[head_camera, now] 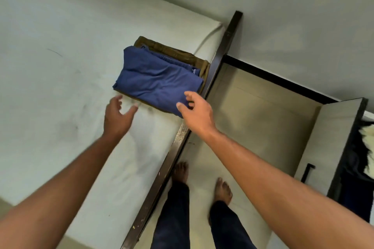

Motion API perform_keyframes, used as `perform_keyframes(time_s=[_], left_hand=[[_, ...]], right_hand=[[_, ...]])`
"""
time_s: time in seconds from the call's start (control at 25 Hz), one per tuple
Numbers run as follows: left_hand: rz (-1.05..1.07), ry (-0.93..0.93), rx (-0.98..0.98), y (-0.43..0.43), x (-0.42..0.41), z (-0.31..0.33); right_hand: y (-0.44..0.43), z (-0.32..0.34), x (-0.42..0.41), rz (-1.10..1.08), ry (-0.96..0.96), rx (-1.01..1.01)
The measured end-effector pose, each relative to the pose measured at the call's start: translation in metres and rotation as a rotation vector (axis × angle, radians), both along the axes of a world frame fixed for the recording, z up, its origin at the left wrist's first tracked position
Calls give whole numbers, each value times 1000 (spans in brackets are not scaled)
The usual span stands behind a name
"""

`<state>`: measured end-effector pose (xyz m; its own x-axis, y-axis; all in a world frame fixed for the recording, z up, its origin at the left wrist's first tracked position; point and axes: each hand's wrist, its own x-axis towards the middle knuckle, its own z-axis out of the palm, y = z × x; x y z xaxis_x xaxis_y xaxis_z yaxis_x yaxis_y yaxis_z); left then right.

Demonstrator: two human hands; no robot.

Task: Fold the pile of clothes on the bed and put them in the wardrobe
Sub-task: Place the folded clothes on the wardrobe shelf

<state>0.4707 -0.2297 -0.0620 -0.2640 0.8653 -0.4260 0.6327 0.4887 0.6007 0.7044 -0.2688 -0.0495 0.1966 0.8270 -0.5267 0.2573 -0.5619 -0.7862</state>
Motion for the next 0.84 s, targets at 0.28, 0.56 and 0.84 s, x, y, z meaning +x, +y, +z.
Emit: perform_keyframes(time_s=[0.28,0.56,0.84], left_hand=[[-120,62,-200,136,-18,-30],[-279,-157,-375,183,-17,-31],[-223,-361,-272,163,-22,-27]], right_hand=[[54,-40,-22,-245,-201,-13],[55,-61,-27,-232,-388,120],[58,-52,-25,-229,-323,90]])
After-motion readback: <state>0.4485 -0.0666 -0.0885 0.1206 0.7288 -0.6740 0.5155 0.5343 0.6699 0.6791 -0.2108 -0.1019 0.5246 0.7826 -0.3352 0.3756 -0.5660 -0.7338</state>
